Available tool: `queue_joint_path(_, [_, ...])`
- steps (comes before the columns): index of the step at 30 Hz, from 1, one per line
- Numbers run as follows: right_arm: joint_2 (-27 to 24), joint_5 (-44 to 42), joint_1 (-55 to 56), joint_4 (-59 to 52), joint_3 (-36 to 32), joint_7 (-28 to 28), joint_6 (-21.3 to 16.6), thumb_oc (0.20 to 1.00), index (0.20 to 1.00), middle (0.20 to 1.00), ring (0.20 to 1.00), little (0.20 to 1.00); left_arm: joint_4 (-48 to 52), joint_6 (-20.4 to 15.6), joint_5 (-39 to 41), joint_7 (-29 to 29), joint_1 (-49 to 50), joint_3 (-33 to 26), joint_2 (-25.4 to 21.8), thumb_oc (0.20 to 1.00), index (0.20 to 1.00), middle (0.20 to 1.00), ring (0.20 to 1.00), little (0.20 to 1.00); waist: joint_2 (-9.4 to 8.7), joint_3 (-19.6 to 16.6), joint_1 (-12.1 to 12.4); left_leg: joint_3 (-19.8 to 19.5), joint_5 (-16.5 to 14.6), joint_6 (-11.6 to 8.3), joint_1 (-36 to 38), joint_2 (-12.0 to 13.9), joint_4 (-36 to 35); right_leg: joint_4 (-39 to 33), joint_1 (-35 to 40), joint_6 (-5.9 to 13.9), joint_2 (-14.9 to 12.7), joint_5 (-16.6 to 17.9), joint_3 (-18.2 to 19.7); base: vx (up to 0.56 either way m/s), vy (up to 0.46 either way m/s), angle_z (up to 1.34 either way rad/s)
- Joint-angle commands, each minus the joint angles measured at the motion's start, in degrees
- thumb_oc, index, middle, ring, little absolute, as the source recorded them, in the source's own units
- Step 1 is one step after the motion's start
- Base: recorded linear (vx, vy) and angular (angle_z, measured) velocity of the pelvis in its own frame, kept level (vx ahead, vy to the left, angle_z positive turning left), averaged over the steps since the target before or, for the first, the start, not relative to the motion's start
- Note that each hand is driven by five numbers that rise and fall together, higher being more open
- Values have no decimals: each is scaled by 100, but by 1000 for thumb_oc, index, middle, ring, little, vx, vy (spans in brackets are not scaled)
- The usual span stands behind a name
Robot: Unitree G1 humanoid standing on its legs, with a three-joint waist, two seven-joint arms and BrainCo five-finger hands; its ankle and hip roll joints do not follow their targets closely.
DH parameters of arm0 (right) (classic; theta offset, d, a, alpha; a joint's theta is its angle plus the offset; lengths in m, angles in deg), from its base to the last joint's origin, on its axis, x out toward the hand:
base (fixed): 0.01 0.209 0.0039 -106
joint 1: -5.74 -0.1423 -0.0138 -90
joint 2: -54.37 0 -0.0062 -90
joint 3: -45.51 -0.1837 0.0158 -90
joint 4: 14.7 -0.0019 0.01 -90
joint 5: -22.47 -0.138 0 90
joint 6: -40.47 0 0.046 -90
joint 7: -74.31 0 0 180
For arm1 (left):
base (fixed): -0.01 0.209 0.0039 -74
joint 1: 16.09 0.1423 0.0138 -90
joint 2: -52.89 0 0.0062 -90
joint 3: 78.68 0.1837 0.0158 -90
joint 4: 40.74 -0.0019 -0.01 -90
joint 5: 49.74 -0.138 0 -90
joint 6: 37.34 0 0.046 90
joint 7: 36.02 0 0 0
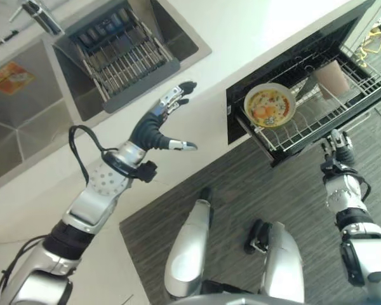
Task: Place the dishes in the dishwasher.
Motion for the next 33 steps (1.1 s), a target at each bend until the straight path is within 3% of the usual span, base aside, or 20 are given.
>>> queue_joint_path(1, [185,-31,-441,41,245,-82,-143,1000,1000,1000,1000,1000,259,-397,126,104,-98,-370,-71,1000,1000,1000,1000,1000,33,-226,195,-69,-57,584,350,-183,-465,-355,98,294,-109,871,287,-89,-18,7])
queue_joint_path(11, [-176,32,-1478,108,631,-69,-342,1000,1000,1000,1000,1000,-123,-667,38,178,-870,-337,-156,1000,1000,1000,1000,1000,-90,-121,319,-163,301,626,-54,-201,-1189,-1462,-207,396,-15,1340,230,-68,-8,2])
queue_joint_path(33, [-467,288,-2516,-367,1197,242,-488,1000,1000,1000,1000,1000,-272,-738,222,-290,-1087,-532,-745,1000,1000,1000,1000,1000,-720,-121,763,-190,203,532,-209,-136,-1218,-3125,619,680,-83,2031,-124,47,-29,5])
